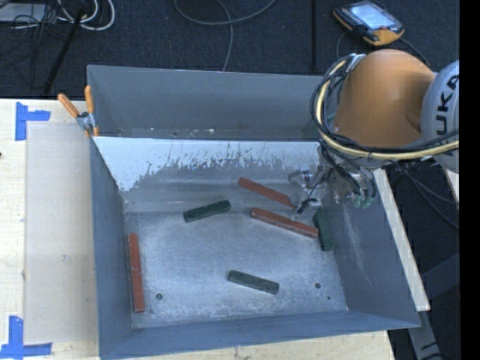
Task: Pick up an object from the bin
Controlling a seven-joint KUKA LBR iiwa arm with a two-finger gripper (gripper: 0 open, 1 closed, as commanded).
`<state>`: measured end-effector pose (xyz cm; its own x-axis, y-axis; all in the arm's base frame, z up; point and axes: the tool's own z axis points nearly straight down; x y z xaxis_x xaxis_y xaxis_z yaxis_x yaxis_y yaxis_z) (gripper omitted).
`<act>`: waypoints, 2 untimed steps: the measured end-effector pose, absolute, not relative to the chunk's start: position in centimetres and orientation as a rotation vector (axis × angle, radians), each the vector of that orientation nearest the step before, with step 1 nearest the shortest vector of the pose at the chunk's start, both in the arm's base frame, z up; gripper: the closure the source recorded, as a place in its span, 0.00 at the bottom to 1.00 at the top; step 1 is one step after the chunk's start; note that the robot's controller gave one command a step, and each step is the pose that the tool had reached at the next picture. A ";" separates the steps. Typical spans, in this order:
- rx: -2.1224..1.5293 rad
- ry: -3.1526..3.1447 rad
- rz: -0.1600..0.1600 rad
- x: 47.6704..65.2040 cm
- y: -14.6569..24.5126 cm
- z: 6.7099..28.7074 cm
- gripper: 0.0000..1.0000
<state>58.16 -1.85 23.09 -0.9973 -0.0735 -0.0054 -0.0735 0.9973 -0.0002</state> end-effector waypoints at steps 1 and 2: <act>-0.112 3.139 0.001 58.1 -1.8 22.9 0.00; -0.112 3.139 0.001 58.1 -1.8 22.9 0.00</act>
Offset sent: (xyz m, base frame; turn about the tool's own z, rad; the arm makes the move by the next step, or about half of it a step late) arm 0.0000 0.0000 0.0000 0.0000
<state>58.07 -1.84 22.89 -0.9975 -0.0711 -0.0010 -0.0711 0.9975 0.0006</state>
